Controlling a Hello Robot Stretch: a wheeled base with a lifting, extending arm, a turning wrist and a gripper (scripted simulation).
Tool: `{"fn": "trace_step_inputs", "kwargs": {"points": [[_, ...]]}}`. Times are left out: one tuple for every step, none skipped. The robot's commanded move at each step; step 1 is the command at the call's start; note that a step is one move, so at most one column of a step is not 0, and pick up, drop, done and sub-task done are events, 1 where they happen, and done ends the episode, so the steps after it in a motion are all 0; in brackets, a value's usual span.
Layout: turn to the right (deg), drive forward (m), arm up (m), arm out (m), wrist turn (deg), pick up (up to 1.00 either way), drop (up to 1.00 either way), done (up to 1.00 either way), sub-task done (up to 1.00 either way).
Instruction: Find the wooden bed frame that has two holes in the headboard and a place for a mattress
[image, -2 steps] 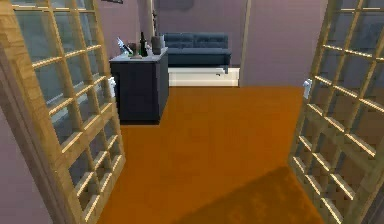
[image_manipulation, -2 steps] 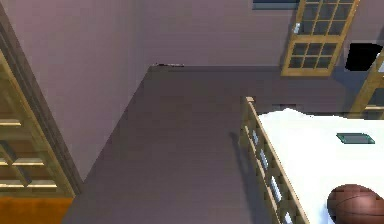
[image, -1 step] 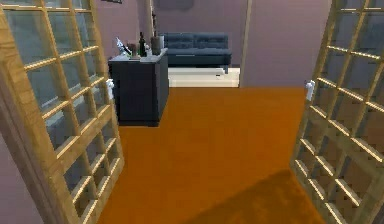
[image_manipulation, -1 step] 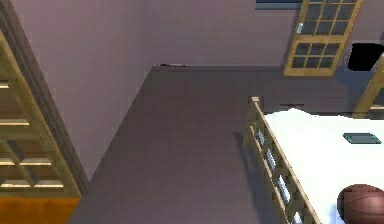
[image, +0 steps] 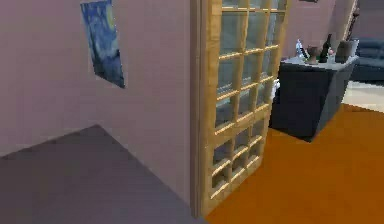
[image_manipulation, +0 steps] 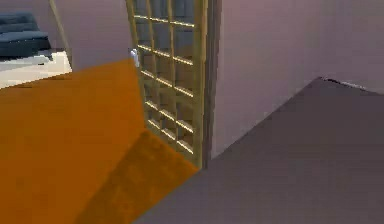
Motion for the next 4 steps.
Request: {"fn": "trace_step_inputs", "kwargs": {"points": [[-45.0, 0.0, 0.0, 0.0, 0.0, 0.0, 0.0, 0.0, 0.0], [-15.0, 0.0, 0.0, 0.0, 0.0, 0.0, 0.0, 0.0, 0.0], [0.0, 0.15, 0.0, 0.0, 0.0, 0.0, 0.0, 0.0, 0.0], [-24.0, 0.0, 0.0, 0.0, 0.0, 0.0, 0.0, 0.0, 0.0]]}}
